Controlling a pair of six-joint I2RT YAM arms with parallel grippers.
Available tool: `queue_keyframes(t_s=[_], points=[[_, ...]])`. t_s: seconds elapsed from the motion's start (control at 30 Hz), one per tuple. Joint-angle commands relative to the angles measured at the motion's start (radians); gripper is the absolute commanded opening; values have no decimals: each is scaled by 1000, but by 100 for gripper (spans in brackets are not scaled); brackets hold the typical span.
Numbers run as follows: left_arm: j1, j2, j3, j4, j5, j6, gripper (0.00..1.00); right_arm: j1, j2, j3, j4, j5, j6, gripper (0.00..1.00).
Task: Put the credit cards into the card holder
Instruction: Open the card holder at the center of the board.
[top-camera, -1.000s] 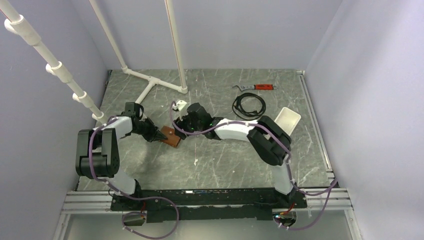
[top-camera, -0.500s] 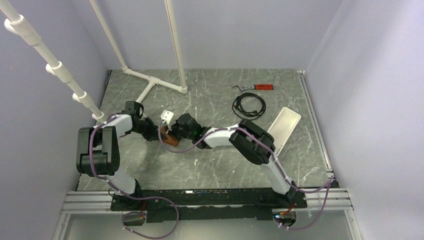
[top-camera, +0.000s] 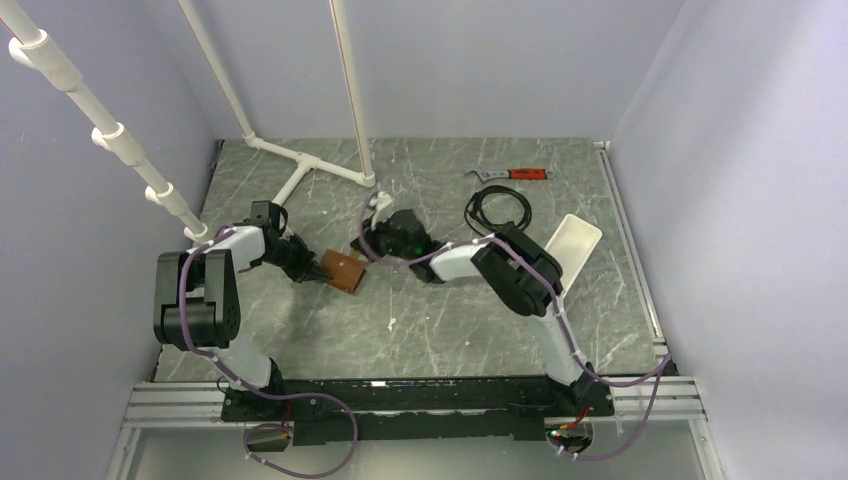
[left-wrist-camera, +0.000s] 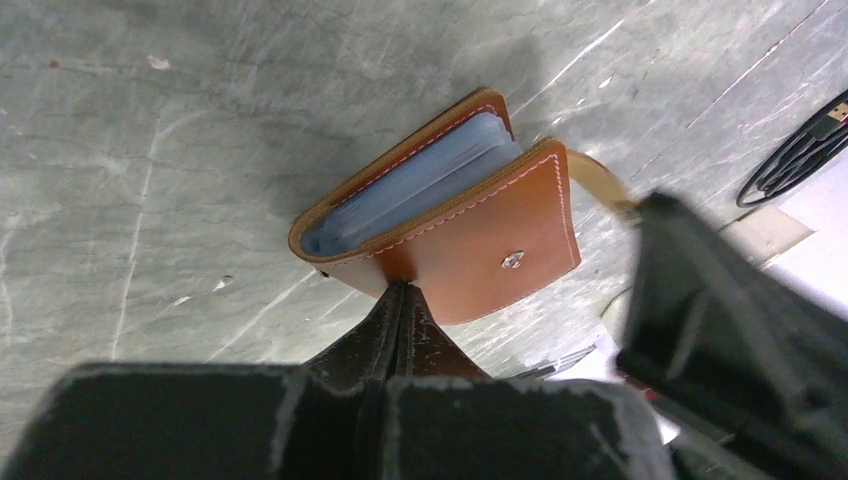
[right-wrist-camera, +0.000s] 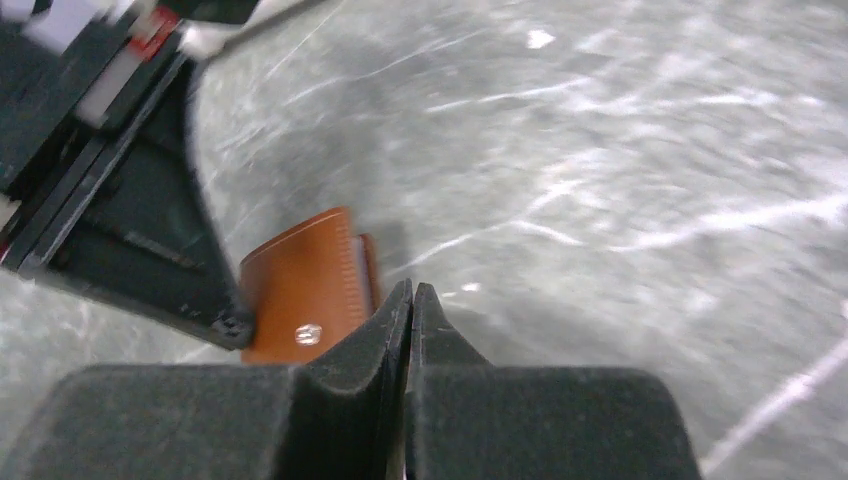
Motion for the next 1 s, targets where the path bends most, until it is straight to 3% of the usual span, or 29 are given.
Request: queue_keyframes(t_s=[0.0,0.17,0.23,0.33,0.43,0.6,0.7,0.97], points=[[9,48,-2,-38,-146,63,0,-140,-9,50,26,-240,357,0],[9,29,9,-15,-63,121,0,-183,10,113,-64,-306,438,0],[9,-16,6,-8,-45,143,1,-225,33,117,-63,-348,545,0],[9,-127,-7,-2,4,172,26,-263,32,64,39,-431,684,0],[8,-249,-49,32,67,153,52,-253,-3,60,31,-460,658,0],[1,-342,-104,154,169,28,84,-219,-61,60,20,-459,632,0],[-2,-315,-67,117,130,7,86,-203,-87,53,74,-478,675,0],[-2,-327,-99,107,31,-30,90,-152,-148,71,-6,-415,647,0]])
